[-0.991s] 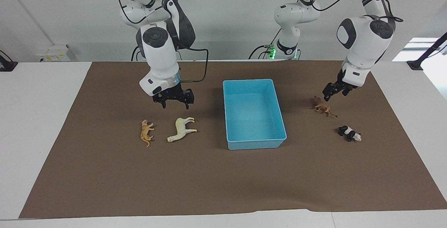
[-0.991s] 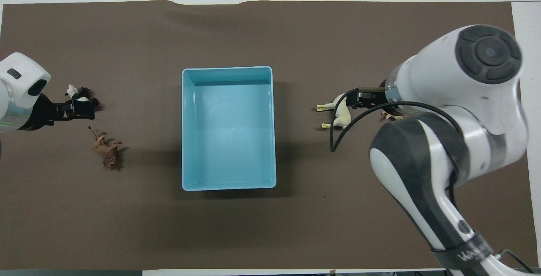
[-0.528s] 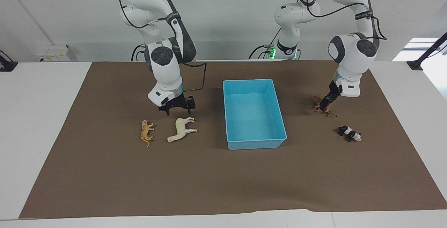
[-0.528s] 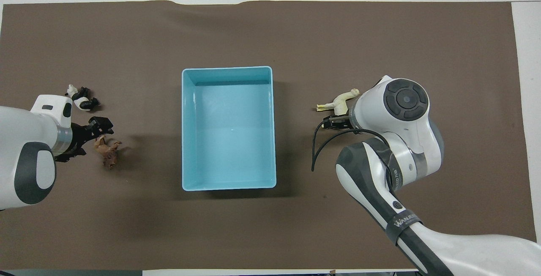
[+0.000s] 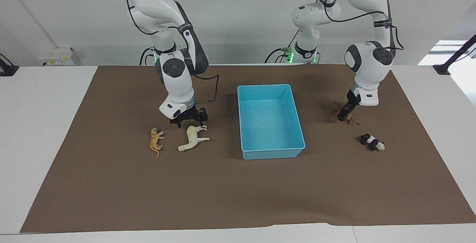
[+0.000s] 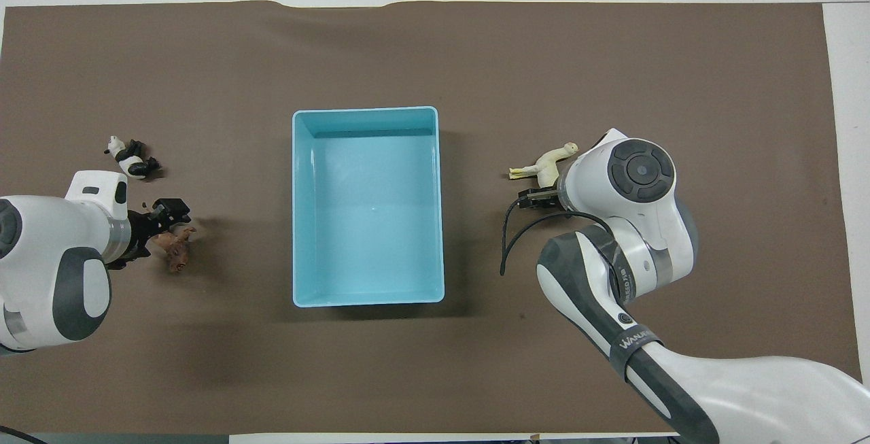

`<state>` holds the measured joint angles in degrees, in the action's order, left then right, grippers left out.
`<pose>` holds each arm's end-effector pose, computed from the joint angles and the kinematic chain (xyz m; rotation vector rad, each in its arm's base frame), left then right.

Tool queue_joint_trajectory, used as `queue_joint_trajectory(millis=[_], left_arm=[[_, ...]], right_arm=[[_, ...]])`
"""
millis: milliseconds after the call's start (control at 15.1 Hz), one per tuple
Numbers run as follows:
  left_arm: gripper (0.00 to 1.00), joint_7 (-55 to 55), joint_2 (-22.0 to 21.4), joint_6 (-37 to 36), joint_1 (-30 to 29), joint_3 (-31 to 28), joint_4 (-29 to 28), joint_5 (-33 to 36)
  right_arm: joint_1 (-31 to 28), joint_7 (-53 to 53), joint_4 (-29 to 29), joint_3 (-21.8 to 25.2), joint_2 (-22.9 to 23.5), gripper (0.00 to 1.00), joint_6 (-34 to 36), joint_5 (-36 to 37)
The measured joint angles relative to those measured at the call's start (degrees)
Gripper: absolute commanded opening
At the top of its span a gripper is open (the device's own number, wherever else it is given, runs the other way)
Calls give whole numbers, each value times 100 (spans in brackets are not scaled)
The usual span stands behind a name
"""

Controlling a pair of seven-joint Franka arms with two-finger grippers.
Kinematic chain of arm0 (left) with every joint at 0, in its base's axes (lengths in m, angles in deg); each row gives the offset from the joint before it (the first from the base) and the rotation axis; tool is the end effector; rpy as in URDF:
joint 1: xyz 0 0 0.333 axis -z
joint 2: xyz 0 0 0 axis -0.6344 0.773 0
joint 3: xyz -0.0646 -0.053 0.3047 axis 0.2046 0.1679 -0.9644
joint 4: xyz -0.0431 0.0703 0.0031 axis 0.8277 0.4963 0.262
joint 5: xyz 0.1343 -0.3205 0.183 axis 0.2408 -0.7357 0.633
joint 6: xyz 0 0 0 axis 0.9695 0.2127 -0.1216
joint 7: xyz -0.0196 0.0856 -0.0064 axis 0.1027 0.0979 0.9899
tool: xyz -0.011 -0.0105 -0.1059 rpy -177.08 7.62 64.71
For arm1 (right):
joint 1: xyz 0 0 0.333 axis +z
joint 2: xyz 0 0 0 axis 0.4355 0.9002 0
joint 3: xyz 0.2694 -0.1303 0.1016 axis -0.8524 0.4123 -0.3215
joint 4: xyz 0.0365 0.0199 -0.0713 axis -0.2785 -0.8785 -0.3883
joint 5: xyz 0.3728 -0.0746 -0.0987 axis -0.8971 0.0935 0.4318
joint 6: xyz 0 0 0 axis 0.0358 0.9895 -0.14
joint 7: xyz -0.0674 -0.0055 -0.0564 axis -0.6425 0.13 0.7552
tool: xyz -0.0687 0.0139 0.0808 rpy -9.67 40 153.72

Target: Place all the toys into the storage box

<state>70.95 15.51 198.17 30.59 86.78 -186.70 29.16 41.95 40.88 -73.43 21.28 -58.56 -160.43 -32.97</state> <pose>0.4864 0.0328 0.3058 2.9713 0.9780 0.0938 0.5424 0.1867 0.3095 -3.1350 -0.0761 -0.0587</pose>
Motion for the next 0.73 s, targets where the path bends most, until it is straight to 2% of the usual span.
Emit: queue_joint_trajectory(millis=[396,726], left_arm=[[100,1,0,158,0,1,-119,0],[100,0,9,200,0,2,-135,0]], right_arm=[[-5,0,48,0,140,100,-151,0],[-134,-40,399,40,312,100,-162,8]])
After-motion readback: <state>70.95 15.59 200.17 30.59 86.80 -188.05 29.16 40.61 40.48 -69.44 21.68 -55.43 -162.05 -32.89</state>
